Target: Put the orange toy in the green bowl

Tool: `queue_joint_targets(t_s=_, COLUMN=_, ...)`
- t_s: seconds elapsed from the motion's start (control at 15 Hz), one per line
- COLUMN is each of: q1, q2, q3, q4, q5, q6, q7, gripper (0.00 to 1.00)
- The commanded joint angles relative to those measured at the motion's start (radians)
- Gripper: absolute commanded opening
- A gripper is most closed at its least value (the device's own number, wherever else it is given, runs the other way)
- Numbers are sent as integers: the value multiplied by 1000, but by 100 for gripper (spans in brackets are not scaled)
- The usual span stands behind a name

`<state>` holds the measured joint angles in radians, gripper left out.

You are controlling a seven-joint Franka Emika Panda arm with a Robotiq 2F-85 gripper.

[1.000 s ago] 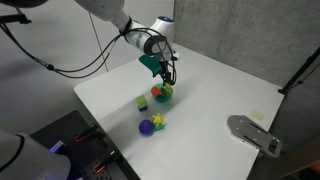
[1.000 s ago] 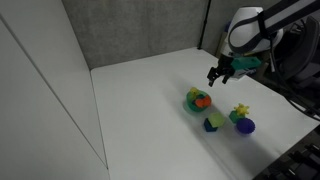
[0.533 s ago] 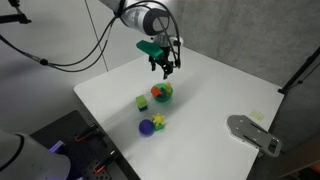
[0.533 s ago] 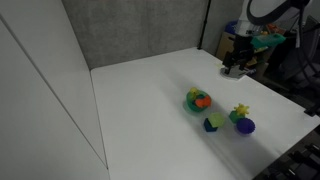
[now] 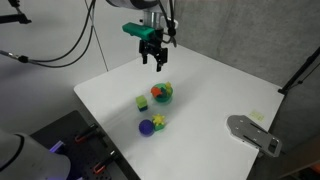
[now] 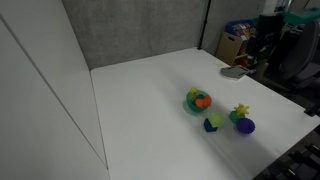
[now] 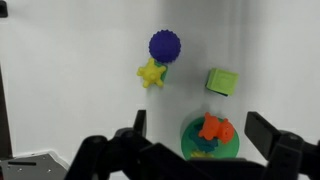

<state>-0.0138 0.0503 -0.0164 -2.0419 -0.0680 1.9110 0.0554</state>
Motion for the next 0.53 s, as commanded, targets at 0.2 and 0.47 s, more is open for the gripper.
queue_joint_targets(t_s=0.2, q1=3, q2=-233, q3=9, q4=-154, q5=-31, q6=-12, q7=-26, gripper=100)
queue_joint_targets(t_s=0.47, q1=1, q2=-316, q3=10, q4=-214, q5=-22, q6=44, q7=-17, gripper=100)
